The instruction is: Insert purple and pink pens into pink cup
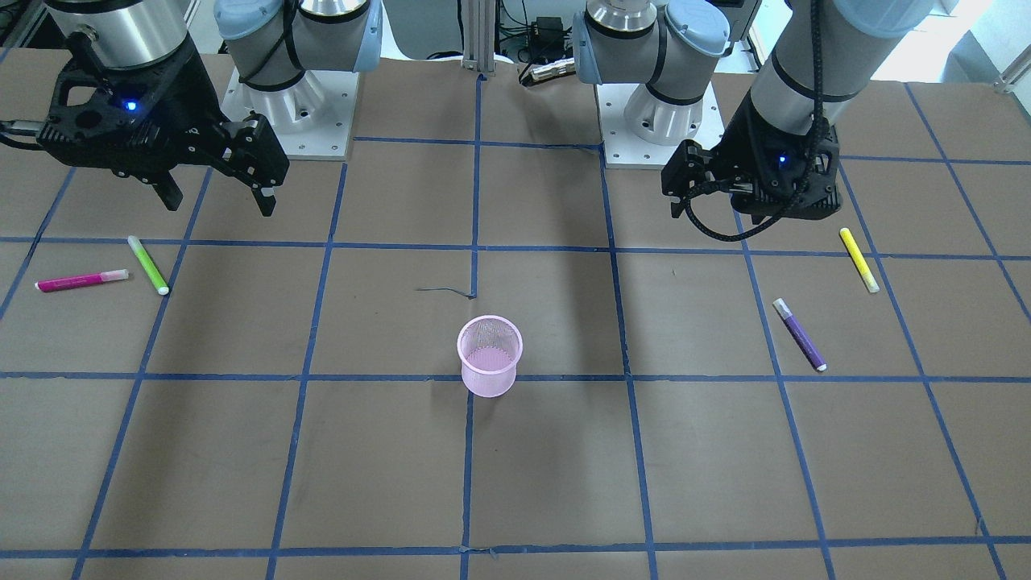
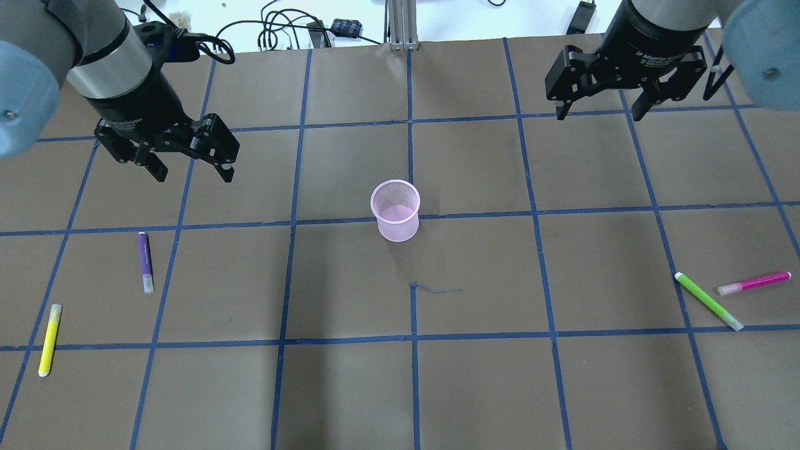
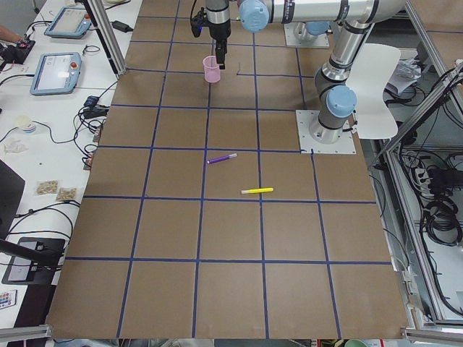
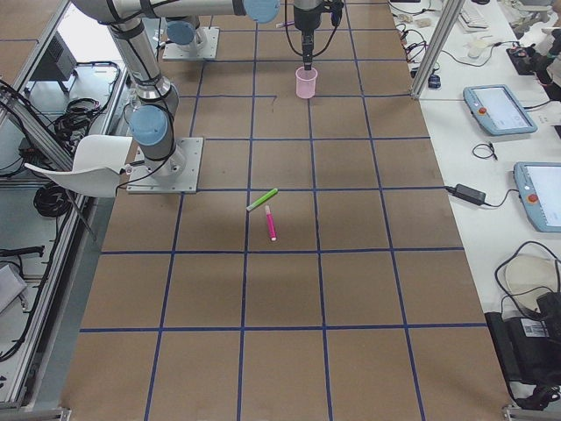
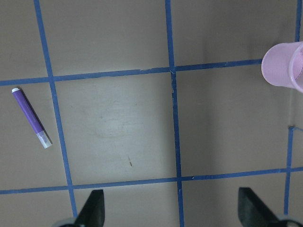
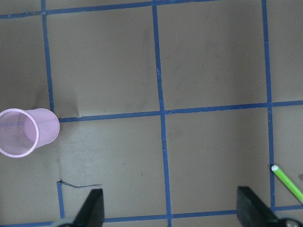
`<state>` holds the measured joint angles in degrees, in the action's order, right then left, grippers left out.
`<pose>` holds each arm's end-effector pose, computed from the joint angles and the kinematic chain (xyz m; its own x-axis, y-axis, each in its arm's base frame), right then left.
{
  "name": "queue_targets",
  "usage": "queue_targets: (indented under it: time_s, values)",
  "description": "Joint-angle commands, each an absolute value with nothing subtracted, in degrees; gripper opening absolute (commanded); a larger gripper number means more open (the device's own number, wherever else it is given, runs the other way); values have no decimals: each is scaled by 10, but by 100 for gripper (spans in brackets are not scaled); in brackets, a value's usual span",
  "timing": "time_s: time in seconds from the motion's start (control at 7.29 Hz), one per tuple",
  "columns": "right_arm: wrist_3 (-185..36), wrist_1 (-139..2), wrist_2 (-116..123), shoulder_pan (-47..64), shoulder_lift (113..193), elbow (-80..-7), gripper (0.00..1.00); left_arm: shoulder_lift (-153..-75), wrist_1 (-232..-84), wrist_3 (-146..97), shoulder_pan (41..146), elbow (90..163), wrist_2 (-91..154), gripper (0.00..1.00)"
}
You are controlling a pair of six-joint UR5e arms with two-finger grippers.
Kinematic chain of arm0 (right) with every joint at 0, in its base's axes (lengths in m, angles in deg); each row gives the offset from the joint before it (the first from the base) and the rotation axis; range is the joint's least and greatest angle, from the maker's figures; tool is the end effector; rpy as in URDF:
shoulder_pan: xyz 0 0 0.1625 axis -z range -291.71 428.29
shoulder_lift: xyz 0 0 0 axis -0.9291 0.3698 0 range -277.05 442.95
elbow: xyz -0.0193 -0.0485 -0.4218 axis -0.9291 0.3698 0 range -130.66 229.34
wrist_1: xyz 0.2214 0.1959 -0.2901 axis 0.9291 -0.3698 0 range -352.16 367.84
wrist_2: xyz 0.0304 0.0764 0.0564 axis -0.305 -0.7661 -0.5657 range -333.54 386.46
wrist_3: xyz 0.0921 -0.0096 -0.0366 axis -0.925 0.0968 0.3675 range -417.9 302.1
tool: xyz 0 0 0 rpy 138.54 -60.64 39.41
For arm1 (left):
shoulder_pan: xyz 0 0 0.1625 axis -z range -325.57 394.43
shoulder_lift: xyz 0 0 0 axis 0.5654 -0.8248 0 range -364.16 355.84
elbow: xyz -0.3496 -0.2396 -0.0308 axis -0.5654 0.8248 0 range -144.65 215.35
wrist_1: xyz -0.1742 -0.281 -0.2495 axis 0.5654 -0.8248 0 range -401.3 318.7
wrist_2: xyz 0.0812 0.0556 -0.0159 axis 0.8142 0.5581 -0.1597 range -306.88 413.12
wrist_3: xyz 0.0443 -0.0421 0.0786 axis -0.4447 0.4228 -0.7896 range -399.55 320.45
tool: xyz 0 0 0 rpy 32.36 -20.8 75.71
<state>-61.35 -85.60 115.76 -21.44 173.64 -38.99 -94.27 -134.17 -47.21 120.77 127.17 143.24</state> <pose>0.1322 -0.4966 0.5147 -0.9978 0.0633 -0.0183 0.0648 0.9929 -0.1001 -0.1019 -0.4913 0.4667 -0.9975 0.0695 0.0091 0.0700 0.9941 0.0833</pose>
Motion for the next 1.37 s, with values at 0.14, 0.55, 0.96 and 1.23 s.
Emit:
queue_targets:
  time_s: [0.14, 0.55, 0.96, 1.23]
  values:
    - [-614, -857, 1159, -214, 1736, -390, 100, -944, -1341, -474, 1209, 1272, 1434, 100]
    - [-619, -855, 1162, -211, 1737, -384, 100, -941, -1343, -479, 1209, 1279, 1437, 100]
    - [-457, -849, 1163, -189, 1735, -390, 100, -940, -1342, -481, 1207, 1283, 1437, 100]
    - [-313, -844, 1165, -116, 1735, -403, 100, -941, -1331, -480, 1206, 1282, 1437, 100]
